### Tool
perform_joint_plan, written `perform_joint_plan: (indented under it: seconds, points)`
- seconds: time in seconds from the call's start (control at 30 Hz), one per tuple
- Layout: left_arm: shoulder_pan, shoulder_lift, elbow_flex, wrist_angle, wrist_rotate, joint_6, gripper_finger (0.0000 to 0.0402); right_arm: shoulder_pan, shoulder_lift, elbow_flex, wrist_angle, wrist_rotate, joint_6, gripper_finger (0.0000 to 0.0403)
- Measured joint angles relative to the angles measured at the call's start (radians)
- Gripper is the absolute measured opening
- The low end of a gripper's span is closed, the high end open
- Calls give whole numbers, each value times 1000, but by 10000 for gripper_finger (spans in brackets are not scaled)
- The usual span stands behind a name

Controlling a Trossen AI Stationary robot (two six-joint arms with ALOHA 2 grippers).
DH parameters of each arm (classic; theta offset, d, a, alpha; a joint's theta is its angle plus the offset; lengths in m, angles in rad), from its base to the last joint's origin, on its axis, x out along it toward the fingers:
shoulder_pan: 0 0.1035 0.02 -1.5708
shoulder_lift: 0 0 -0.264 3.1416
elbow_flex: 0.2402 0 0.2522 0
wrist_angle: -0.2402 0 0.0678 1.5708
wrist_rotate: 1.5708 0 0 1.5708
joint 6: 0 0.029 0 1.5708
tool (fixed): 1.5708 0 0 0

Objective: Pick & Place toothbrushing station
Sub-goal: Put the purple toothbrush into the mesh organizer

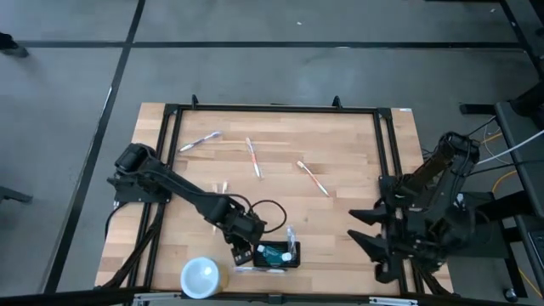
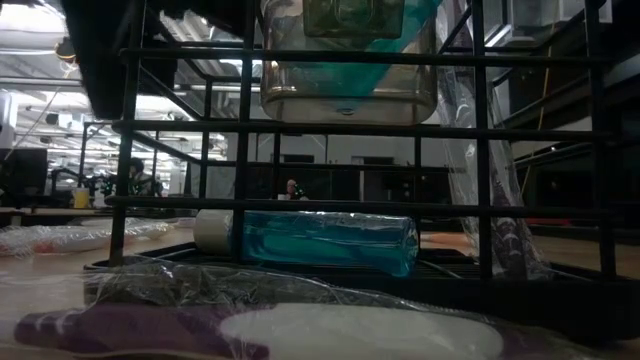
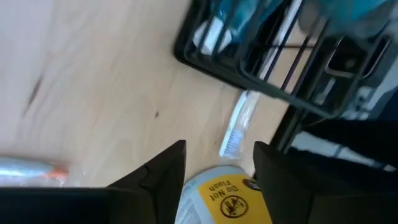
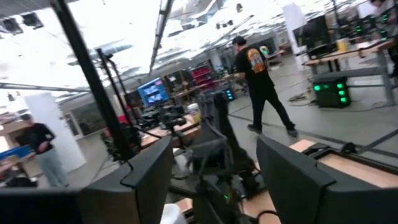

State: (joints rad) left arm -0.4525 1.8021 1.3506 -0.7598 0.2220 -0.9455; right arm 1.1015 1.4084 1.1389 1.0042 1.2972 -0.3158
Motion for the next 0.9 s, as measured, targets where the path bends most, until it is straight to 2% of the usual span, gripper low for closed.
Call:
perform_joint_plan:
  seconds: [0.17,0.37,0.73,0.9]
  points:
    - [-33,57,-1,-3,-7,76,189,47,-13,0,114,-27,-116,235]
    - [-73,67,-1,43,-23,62,189,75,-17,0,233,-67,-247,235]
    - [-84,66,-36,50,-15,42,201,75,-16,0,254,-82,-276,235]
    - [-88,66,-80,107,31,13,214,75,-16,0,264,-84,-277,235]
